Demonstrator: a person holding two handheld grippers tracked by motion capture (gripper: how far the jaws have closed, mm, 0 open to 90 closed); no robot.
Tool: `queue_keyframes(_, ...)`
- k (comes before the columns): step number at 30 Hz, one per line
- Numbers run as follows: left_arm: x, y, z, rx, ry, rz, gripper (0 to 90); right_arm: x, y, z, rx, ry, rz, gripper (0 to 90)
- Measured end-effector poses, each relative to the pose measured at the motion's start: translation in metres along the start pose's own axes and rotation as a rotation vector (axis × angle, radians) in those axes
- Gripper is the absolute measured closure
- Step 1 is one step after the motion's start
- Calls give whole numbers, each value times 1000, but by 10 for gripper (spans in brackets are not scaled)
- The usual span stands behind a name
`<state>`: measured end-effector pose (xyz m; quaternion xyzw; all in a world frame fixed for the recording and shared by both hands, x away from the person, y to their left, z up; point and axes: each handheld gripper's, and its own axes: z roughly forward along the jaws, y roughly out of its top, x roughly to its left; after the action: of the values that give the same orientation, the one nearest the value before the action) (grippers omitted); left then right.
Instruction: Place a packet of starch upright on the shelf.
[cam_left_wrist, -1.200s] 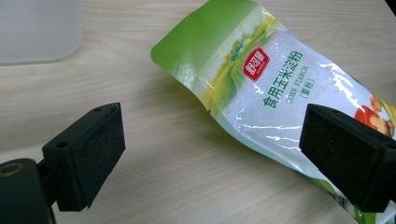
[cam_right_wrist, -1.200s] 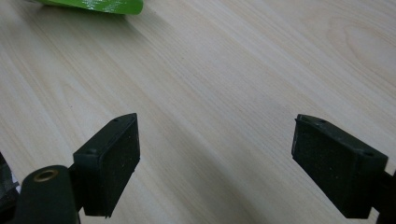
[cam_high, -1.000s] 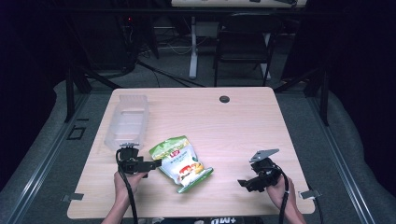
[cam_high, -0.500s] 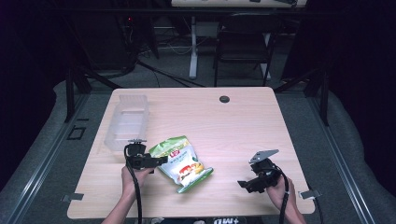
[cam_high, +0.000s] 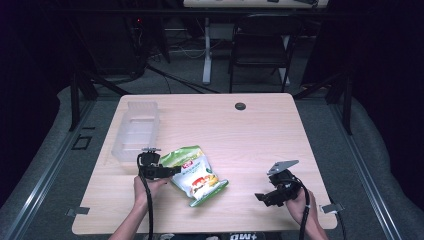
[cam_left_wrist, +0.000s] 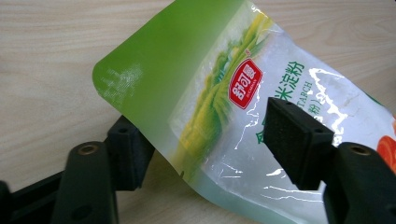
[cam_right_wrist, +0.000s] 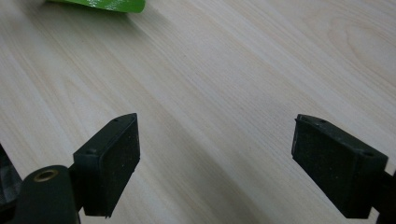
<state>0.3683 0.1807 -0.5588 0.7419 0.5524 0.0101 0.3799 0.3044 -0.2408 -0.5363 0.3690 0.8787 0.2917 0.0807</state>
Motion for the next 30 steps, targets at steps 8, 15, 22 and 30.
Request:
queue_keyframes(8,2,-2,0,-6,-24,15,556,-1,0,1,4,-2,4,147)
queue_keyframes(15,6,-5,0,-8,-51,7,656,-1,2,4,1,-1,-2,148)
queue_keyframes(22,6,-6,0,-22,-62,3,722,1,3,4,2,10,-1,148)
queue_keyframes(30,7,-7,-1,-19,-78,-6,858,1,3,5,6,12,-2,147)
